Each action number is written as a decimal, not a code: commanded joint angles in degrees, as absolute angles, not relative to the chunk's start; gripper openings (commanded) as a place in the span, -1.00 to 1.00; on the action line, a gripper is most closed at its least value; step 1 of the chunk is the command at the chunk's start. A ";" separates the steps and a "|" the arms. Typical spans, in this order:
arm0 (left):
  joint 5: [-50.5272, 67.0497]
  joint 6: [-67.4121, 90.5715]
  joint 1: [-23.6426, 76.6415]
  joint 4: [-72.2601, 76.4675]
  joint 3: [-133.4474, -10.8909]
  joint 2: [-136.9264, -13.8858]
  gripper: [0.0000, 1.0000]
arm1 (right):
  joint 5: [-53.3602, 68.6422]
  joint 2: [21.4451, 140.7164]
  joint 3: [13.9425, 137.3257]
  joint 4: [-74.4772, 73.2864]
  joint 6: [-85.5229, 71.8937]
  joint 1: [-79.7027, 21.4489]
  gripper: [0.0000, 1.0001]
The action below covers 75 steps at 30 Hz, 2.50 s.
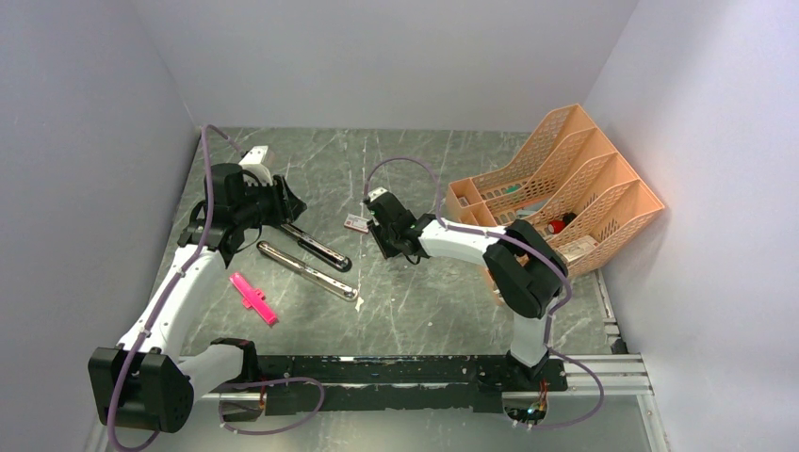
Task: Load the staples into the stapler
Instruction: Pick up the staple from the staple box, then place the staple at the center of the board.
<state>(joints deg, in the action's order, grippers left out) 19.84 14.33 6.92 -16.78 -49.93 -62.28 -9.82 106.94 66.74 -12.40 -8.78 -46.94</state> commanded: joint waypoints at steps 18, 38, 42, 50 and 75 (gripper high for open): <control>21.46 13.97 6.27 -15.47 -49.53 -62.32 -0.06 | -9.74 109.90 67.85 -13.45 -9.05 -46.94 -0.42; 21.49 14.03 6.24 -15.39 -49.50 -62.31 -0.06 | -10.28 103.10 67.19 -13.12 -8.71 -46.98 -0.66; 21.59 14.06 6.24 -15.38 -49.49 -62.39 -0.06 | -10.34 102.81 67.15 -13.89 -8.79 -46.97 -0.67; 21.62 14.11 6.23 -15.30 -49.56 -62.40 -0.07 | -10.66 97.00 62.44 -15.69 -9.93 -48.28 -0.68; 21.12 13.89 6.24 -15.56 -49.49 -62.32 -0.06 | -7.39 98.67 54.58 -10.16 -11.02 -65.84 -0.52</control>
